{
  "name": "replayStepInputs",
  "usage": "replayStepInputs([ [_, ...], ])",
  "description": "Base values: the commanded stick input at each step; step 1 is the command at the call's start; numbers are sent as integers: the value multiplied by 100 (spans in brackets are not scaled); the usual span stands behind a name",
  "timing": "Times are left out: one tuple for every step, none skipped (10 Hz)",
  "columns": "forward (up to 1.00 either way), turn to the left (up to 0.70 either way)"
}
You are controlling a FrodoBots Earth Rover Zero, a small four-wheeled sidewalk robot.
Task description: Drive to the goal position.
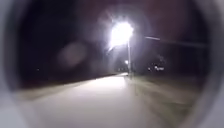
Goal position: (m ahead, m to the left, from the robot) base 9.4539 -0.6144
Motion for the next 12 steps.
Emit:
replayStepInputs([
  [100,0],
  [100,0],
  [100,0],
  [100,0],
  [100,0],
  [100,0],
  [100,0],
  [100,0],
  [100,0],
  [100,0],
  [100,0],
  [100,0],
])
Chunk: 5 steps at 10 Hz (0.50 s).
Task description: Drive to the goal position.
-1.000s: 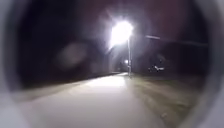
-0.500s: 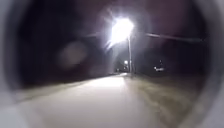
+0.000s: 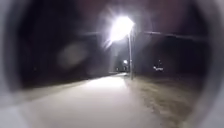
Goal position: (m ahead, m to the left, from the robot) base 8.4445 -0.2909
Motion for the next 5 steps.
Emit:
replayStepInputs([
  [100,0],
  [100,0],
  [100,0],
  [100,0],
  [100,0],
])
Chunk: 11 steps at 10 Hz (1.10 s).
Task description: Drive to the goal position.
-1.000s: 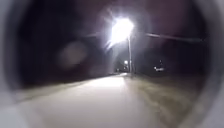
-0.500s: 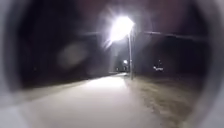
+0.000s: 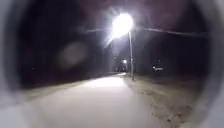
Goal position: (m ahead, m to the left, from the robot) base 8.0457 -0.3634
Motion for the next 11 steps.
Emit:
replayStepInputs([
  [100,0],
  [100,0],
  [100,0],
  [100,0],
  [100,0],
  [100,0],
  [100,0],
  [100,0],
  [100,0],
  [100,0],
  [100,0],
])
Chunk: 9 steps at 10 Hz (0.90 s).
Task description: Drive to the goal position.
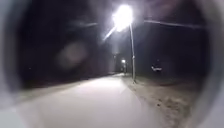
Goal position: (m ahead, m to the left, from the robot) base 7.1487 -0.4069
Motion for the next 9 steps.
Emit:
replayStepInputs([
  [100,0],
  [100,0],
  [100,0],
  [100,0],
  [100,0],
  [100,0],
  [100,0],
  [100,0],
  [100,0],
])
